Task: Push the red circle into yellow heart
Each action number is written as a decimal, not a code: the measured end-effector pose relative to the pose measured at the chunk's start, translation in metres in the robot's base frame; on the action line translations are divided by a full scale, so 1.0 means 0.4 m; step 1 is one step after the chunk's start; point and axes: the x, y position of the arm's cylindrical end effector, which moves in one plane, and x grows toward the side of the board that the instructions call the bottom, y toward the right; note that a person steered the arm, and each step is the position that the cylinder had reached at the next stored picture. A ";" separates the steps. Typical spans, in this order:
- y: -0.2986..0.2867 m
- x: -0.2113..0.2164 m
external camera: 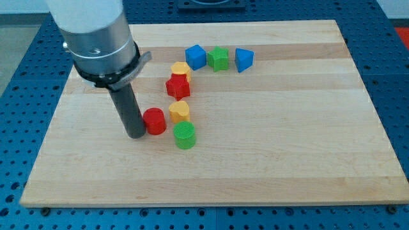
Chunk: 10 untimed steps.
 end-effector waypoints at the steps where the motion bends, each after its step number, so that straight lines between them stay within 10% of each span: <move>1: 0.076 0.009; 6: 0.008 -0.084; 10: 0.246 -0.146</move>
